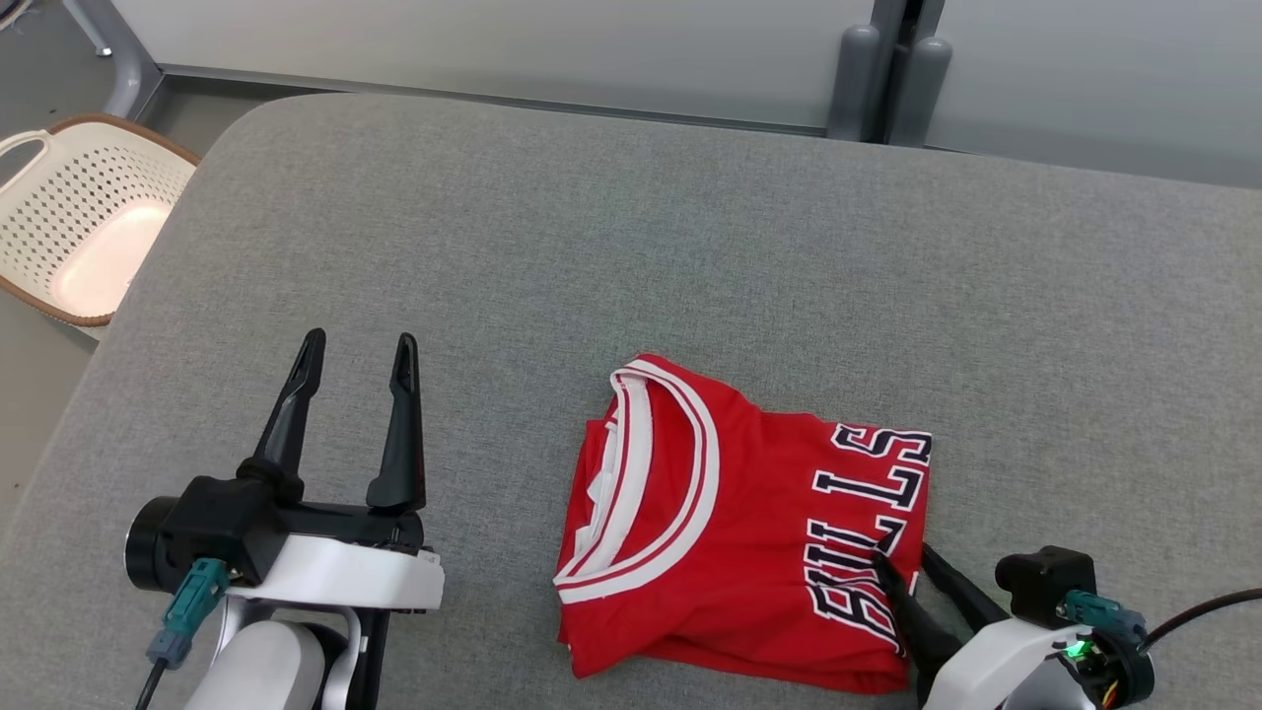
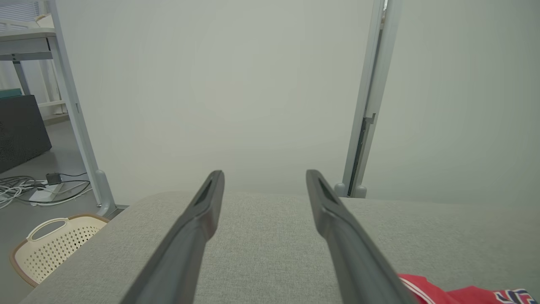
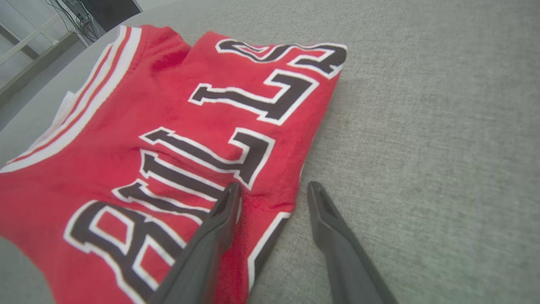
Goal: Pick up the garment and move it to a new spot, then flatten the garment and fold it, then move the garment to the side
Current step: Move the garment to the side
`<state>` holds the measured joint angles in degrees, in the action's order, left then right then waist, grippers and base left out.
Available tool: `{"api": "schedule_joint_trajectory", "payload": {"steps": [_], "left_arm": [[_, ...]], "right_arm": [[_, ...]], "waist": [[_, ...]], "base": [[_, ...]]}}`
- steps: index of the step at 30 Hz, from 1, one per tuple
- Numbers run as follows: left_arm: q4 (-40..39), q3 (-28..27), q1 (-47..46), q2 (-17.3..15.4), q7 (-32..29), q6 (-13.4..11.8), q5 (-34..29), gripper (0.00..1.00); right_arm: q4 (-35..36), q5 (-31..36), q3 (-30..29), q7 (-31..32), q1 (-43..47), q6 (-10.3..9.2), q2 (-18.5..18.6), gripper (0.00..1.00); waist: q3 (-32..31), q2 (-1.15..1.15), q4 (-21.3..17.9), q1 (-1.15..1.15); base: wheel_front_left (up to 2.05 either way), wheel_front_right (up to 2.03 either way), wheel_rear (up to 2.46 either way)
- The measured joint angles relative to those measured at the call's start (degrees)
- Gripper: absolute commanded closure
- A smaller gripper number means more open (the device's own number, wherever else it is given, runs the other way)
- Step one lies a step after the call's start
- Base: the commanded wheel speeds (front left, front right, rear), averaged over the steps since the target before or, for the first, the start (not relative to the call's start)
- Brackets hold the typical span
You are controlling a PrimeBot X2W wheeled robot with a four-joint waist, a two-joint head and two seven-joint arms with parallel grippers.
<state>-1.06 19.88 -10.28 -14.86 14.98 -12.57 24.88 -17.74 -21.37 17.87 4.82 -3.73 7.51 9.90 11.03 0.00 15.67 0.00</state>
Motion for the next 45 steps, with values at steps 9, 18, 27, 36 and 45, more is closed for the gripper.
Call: {"api": "schedule_joint_trajectory", "payload": {"steps": [9,18,27,36,45], "left_arm": [[-0.42,-2.46,0.09,1.45,0.01,1.27,-1.80,0.00],[-2.13,-4.19,1.62,1.33,0.10,2.65,-4.16,0.00],[-4.26,-2.56,-1.16,0.48,-0.30,4.42,-6.24,0.00],[-7.08,-0.07,-8.70,0.47,-2.69,6.31,-7.69,0.00],[-7.83,1.53,-15.01,-0.91,-5.39,7.58,-10.03,0.00]], "right_arm": [[0.63,0.29,0.34,-1.85,-0.49,0.07,2.35,1.00],[5.67,1.41,-0.09,-1.58,-0.95,0.04,8.72,1.00],[7.02,0.62,1.12,-1.97,-6.02,0.04,15.37,1.00],[3.23,-0.42,-1.75,-5.41,-18.85,0.04,23.75,1.00],[-6.47,-3.67,-13.04,-8.45,-23.66,0.05,27.05,1.00]], "waist": [[-0.26,0.00,-0.44,0.00],[-0.48,0.00,-5.91,0.00],[1.29,0.00,-16.87,0.00],[7.52,0.00,-26.12,0.00],[15.76,0.00,-30.03,0.00]], "base": [[0.00,0.00,0.00],[0.00,0.00,0.00],[0.00,0.00,0.00],[0.00,0.00,0.00],[0.00,0.00,0.00]]}}
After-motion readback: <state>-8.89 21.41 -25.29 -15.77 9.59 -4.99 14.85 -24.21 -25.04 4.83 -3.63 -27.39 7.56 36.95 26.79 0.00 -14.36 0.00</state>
